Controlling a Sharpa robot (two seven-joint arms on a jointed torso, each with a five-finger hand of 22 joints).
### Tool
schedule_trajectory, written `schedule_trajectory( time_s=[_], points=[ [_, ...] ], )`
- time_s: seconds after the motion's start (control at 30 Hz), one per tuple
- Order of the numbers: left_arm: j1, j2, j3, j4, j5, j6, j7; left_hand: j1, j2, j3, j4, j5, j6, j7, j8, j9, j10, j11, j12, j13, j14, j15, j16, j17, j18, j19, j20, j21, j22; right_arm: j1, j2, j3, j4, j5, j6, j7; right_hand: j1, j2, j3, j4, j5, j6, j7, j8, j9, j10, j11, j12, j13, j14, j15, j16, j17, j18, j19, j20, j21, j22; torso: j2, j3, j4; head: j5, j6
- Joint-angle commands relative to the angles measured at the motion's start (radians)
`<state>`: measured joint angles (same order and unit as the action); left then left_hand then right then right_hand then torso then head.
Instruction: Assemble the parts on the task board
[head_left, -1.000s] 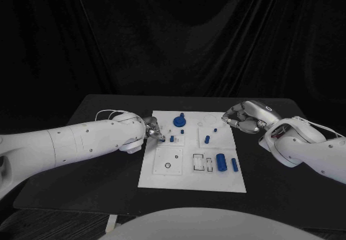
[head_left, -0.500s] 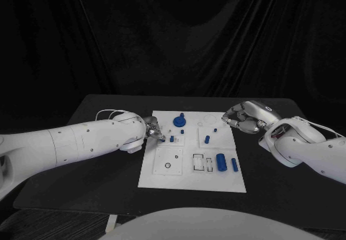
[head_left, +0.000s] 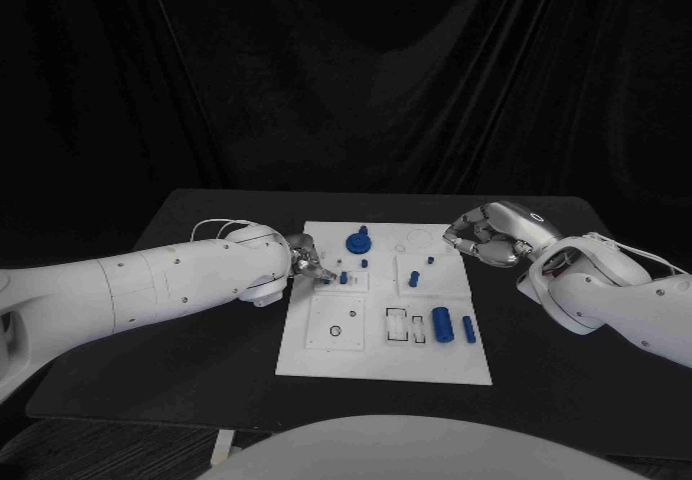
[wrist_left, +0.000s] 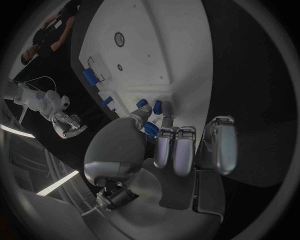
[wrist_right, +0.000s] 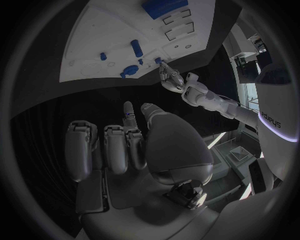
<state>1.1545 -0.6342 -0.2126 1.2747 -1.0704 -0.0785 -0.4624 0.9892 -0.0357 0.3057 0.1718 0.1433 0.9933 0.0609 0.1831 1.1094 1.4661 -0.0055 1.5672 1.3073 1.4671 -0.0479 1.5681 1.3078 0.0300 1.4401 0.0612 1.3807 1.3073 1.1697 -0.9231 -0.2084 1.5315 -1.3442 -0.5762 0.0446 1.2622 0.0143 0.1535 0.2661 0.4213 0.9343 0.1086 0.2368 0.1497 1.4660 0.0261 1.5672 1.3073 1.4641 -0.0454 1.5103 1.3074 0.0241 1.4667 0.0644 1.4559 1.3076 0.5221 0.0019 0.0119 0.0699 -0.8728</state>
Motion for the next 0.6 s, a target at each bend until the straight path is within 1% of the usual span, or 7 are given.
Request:
schedule_trajectory(
  time_s=[0.03, 0.27, 0.3, 0.37, 0.5, 0.57, 0.6],
  points=[
    [-0.002, 0.003, -0.001, -0.001, 0.0, 0.024, -0.006, -0.012, 0.002, -0.025, 0.013, -0.02, -0.001, 0.007, -0.003, -0.004, 0.105, 0.008, 0.004, 0.263, 0.104, 0.005, 0.003, 0.263, 0.02, -0.002, 0.008, -0.004, 0.197, -0.003, 0.0, 0.001, 0.001, -0.002, 0.003, -0.016, 0.013, 0.0, 0.005, -0.001, 0.007, -0.003, 0.004, -0.004, -0.001, 0.105, 0.005, 0.004, 0.264, 0.076, 0.006, -0.004, 0.105, 0.009, 0.049, 0.004, -0.006, 0.219, 0.0, 0.0, -0.0003, 0.002, 0.0],
    [-0.002, 0.004, -0.001, -0.005, 0.0, 0.032, -0.013, -0.033, 0.008, -0.071, 0.046, -0.048, -0.004, 0.008, 0.002, -0.004, 0.105, 0.009, 0.004, 0.263, 0.104, 0.007, 0.003, 0.263, 0.021, -0.002, 0.009, -0.006, 0.196, -0.004, 0.0, 0.001, 0.001, -0.002, 0.003, -0.016, 0.013, 0.0, 0.005, -0.001, 0.007, -0.003, 0.004, -0.004, -0.001, 0.105, 0.005, 0.004, 0.264, 0.076, 0.006, -0.004, 0.105, 0.009, 0.049, 0.004, -0.006, 0.219, 0.0, 0.0002, 0.0003, 0.002, 0.0],
    [-0.002, 0.004, -0.001, -0.006, 0.0, 0.033, -0.013, -0.043, 0.01, -0.087, 0.061, -0.066, -0.006, 0.009, 0.004, -0.004, 0.105, 0.009, 0.004, 0.263, 0.104, 0.007, 0.003, 0.263, 0.021, -0.002, 0.01, -0.006, 0.196, -0.005, -0.001, 0.001, 0.001, -0.002, 0.003, -0.016, 0.013, 0.0, 0.005, -0.001, 0.007, -0.003, 0.004, -0.004, -0.001, 0.105, 0.005, 0.004, 0.264, 0.076, 0.006, -0.004, 0.105, 0.009, 0.049, 0.004, -0.006, 0.219, 0.0, 0.0002, 0.0001, 0.002, 0.0],
    [-0.002, 0.004, -0.001, -0.007, 0.0, 0.033, -0.013, -0.054, 0.012, -0.107, 0.078, -0.082, -0.007, 0.009, 0.008, -0.003, 0.105, 0.01, 0.004, 0.263, 0.104, 0.008, 0.003, 0.263, 0.021, -0.002, 0.01, -0.006, 0.196, -0.005, -0.001, 0.001, 0.001, -0.002, 0.003, -0.016, 0.013, 0.0, 0.005, -0.001, 0.007, -0.003, 0.004, -0.004, -0.001, 0.105, 0.005, 0.004, 0.264, 0.076, 0.006, -0.004, 0.105, 0.009, 0.049, 0.004, -0.006, 0.219, 0.0, 0.0002, 0.0003, 0.002, 0.0],
    [-0.002, 0.005, -0.001, -0.008, 0.0, 0.033, -0.009, -0.074, 0.016, -0.141, 0.11, -0.087, -0.012, 0.011, 0.014, -0.001, 0.105, 0.011, 0.004, 0.263, 0.104, 0.009, 0.003, 0.263, 0.021, -0.001, 0.011, -0.006, 0.197, -0.008, -0.001, 0.001, 0.001, -0.002, 0.002, -0.016, 0.014, -0.001, 0.005, -0.002, 0.007, -0.003, 0.004, -0.005, -0.001, 0.105, 0.005, 0.004, 0.264, 0.076, 0.006, -0.004, 0.105, 0.009, 0.049, 0.004, -0.006, 0.219, 0.0, 0.0, 0.0002, 0.002, 0.0],
    [-0.003, 0.005, -0.001, -0.009, 0.0, 0.031, -0.003, -0.081, 0.018, -0.153, 0.116, -0.087, -0.015, 0.011, 0.019, 0.003, 0.105, 0.012, 0.004, 0.263, 0.104, 0.009, 0.003, 0.263, 0.021, -0.002, 0.012, -0.007, 0.196, -0.009, -0.001, 0.001, 0.001, -0.002, 0.003, -0.016, 0.014, -0.001, 0.005, -0.002, 0.007, -0.003, 0.004, -0.005, -0.001, 0.105, 0.005, 0.004, 0.264, 0.076, 0.006, -0.004, 0.105, 0.009, 0.049, 0.004, -0.006, 0.219, 0.0, 0.0, 0.0002, 0.002, 0.0],
    [-0.003, 0.006, -0.001, -0.009, 0.0, 0.029, 0.0, -0.102, 0.021, -0.177, 0.12, -0.091, -0.021, 0.012, 0.027, 0.009, 0.105, 0.012, 0.004, 0.263, 0.104, 0.011, 0.003, 0.263, 0.021, -0.002, 0.011, -0.006, 0.196, -0.009, -0.001, 0.001, 0.001, -0.002, 0.003, -0.016, 0.014, -0.001, 0.005, -0.002, 0.007, -0.003, 0.004, -0.005, -0.001, 0.105, 0.005, 0.004, 0.264, 0.076, 0.006, -0.004, 0.105, 0.009, 0.049, 0.004, -0.006, 0.219, 0.0, 0.0, 0.0001, 0.002, 0.0]
  ],
)
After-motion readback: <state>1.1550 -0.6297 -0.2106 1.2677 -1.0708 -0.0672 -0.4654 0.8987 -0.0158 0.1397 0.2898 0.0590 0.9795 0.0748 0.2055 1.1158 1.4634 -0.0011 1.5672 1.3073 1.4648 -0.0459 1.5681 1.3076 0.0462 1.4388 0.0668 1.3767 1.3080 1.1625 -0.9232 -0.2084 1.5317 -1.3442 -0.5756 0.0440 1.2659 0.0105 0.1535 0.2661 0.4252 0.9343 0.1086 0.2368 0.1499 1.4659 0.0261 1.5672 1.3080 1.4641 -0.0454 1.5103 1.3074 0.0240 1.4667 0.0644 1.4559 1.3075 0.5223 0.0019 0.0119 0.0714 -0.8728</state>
